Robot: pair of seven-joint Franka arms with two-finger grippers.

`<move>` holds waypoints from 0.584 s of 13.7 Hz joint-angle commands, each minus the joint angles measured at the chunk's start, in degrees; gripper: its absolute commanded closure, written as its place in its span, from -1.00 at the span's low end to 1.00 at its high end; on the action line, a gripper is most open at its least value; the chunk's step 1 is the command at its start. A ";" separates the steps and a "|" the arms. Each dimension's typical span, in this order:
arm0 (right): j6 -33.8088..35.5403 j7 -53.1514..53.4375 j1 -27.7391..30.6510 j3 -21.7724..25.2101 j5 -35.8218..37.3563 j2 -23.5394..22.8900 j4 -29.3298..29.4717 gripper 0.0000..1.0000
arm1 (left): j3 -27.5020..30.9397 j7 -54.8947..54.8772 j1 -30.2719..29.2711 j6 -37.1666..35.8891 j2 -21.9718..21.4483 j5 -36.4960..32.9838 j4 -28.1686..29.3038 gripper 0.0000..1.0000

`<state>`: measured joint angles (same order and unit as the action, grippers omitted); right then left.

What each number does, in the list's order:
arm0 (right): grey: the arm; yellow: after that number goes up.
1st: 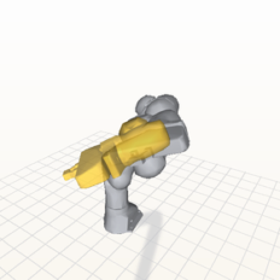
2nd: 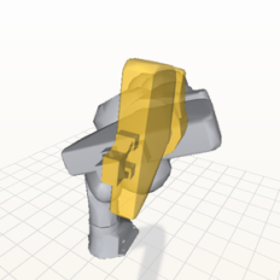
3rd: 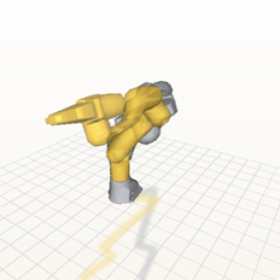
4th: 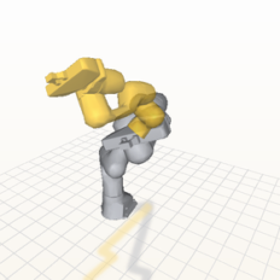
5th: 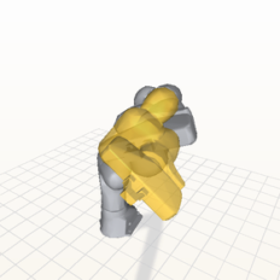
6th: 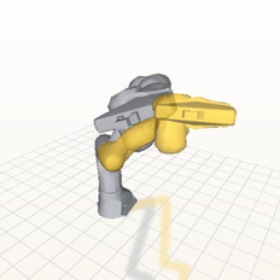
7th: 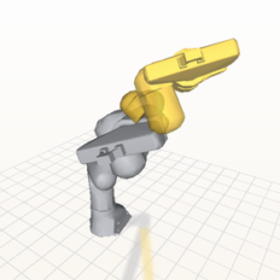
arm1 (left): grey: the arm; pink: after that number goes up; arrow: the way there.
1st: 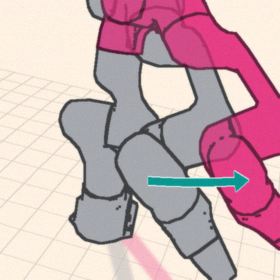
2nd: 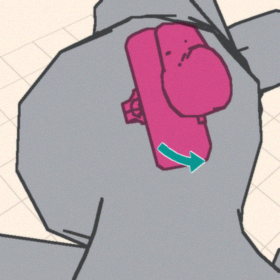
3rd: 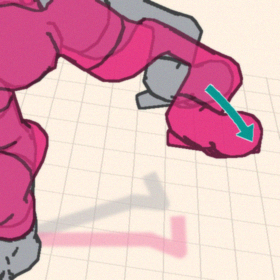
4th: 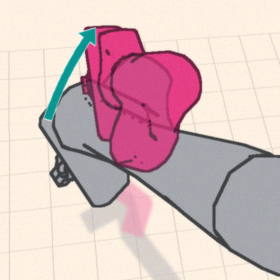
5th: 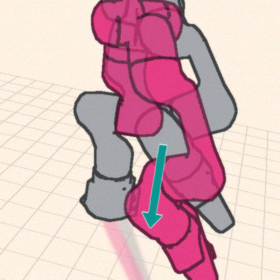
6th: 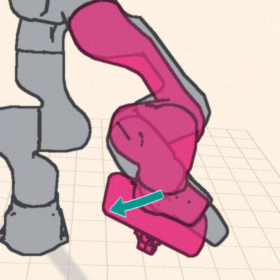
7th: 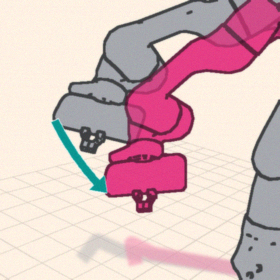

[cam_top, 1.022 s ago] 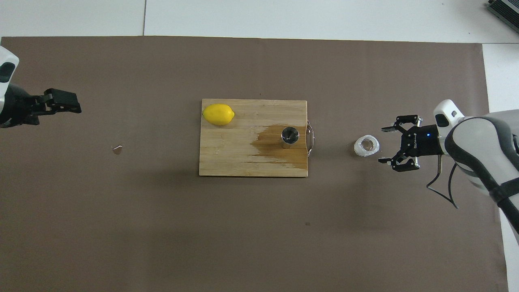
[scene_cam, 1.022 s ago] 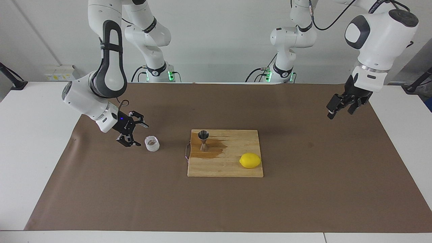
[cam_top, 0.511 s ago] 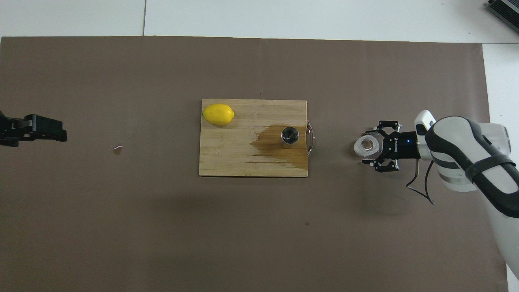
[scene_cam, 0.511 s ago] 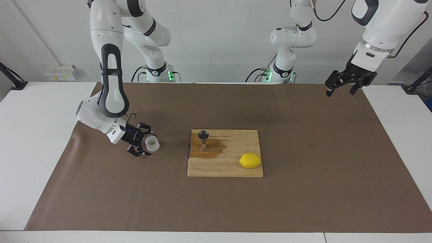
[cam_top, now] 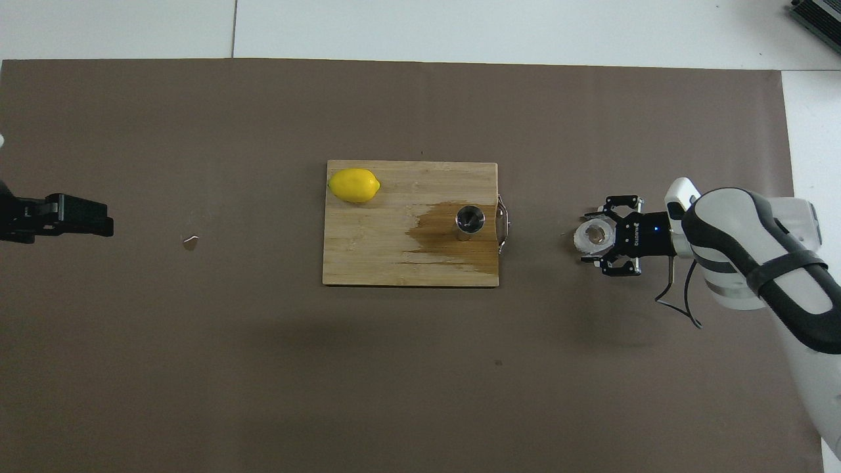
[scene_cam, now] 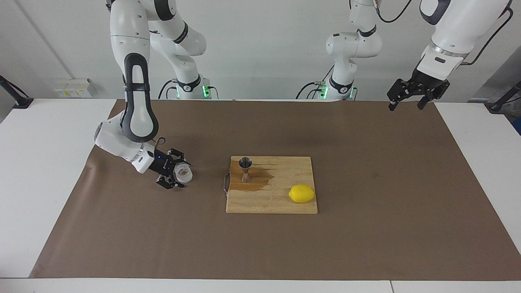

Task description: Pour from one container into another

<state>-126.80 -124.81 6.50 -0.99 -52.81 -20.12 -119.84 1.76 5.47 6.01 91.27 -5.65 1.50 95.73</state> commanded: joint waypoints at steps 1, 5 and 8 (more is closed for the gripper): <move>-0.73 -2.01 -0.08 -0.50 -1.41 -0.53 -0.22 -0.01 | -0.44 -0.63 -0.38 -0.92 -0.85 -0.98 0.60 -1.00; -0.64 -1.49 -0.52 -0.50 -1.33 -0.01 0.13 0.33 | -5.01 -5.71 -5.56 -2.94 -0.15 -1.06 -0.81 -1.00; -0.64 3.94 -3.06 -0.41 -0.10 2.45 1.45 0.32 | -5.54 -6.26 -7.41 -2.50 -0.23 -0.45 -0.72 -1.00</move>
<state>-126.84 -124.33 5.44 -1.08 -52.81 -19.77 -118.96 -2.67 0.65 0.70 90.00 -5.65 1.44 95.53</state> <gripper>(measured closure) 0.476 0.000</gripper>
